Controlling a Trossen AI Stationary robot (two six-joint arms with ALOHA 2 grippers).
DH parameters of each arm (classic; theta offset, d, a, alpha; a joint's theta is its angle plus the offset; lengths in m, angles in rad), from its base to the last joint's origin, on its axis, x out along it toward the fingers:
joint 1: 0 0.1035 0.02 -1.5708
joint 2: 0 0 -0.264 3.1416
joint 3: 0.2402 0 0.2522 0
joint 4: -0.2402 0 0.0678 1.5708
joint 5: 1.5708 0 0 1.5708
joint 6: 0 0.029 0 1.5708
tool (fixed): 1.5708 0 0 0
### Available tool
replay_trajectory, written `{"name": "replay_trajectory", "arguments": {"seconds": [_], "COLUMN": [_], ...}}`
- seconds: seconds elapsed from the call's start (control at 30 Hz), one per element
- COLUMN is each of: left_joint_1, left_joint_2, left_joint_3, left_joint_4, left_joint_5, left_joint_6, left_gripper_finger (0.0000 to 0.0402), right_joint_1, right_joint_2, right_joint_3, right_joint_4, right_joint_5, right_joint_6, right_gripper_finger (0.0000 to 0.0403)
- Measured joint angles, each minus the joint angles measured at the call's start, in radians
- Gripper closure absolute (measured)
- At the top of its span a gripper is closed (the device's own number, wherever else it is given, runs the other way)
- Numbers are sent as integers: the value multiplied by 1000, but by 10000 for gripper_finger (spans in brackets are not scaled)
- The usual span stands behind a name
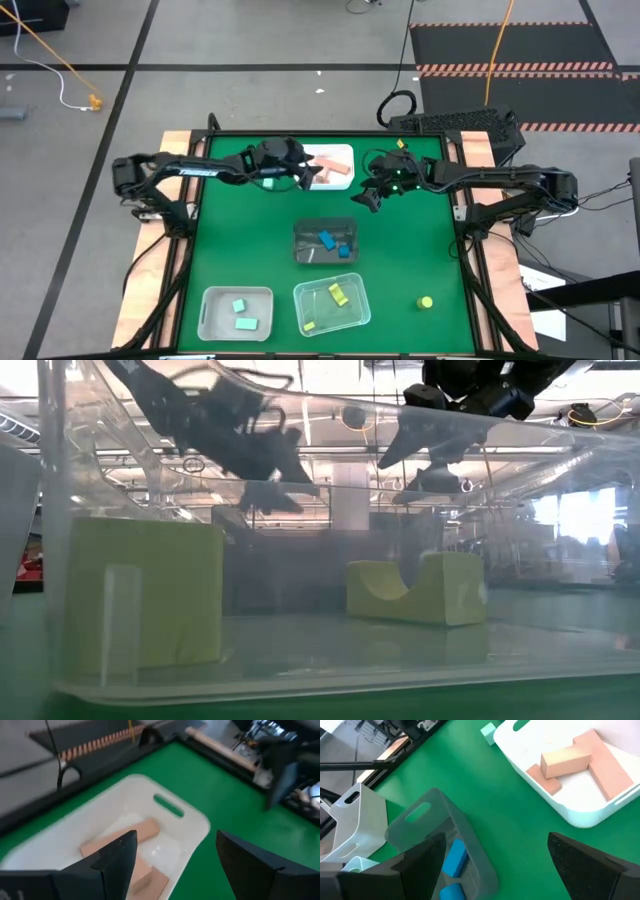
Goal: Sort & place blocks by color
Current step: Put the blue block into the black bin
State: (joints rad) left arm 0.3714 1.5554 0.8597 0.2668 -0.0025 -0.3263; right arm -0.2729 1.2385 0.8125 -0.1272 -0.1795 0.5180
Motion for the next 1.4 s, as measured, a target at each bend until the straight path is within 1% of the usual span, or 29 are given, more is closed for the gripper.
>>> {"name": "replay_trajectory", "arguments": {"seconds": [0.07,0.17,0.23,0.37,0.53,0.7,0.8,0.9,0.97,1.07,1.23,1.4], "left_joint_1": [0,0,0,1,16,71,127,183,214,239,244,244], "left_joint_2": [-50,-121,-159,-208,-216,-187,-165,-140,-116,-77,-7,24], "left_joint_3": [0,1,1,1,0,-1,0,-1,0,0,0,4], "left_joint_4": [-27,-142,-245,-488,-733,-884,-909,-928,-926,-923,-917,-868], "left_joint_5": [-4,-46,-103,-208,-256,-360,-377,-345,-303,-259,-256,-271], "left_joint_6": [36,87,99,72,-22,-212,-349,-438,-471,-481,-449,-409], "left_gripper_finger": [140,148,154,163,174,189,201,214,224,236,248,246], "right_joint_1": [0,-2,-2,-2,-4,-9,-9,-9,-9,-9,-9,-9], "right_joint_2": [0,0,0,0,0,0,0,0,0,0,0,0], "right_joint_3": [-7,-12,-12,-12,-12,-12,-12,-12,-12,-12,-12,-12], "right_joint_4": [30,57,56,56,56,56,56,56,56,58,58,58], "right_joint_5": [1,7,28,65,80,82,82,82,82,82,82,82], "right_joint_6": [-13,-18,-32,-49,-54,-59,-59,-59,-59,-59,-59,-59], "right_gripper_finger": [65,65,65,65,65,65,65,65,65,65,65,65]}}
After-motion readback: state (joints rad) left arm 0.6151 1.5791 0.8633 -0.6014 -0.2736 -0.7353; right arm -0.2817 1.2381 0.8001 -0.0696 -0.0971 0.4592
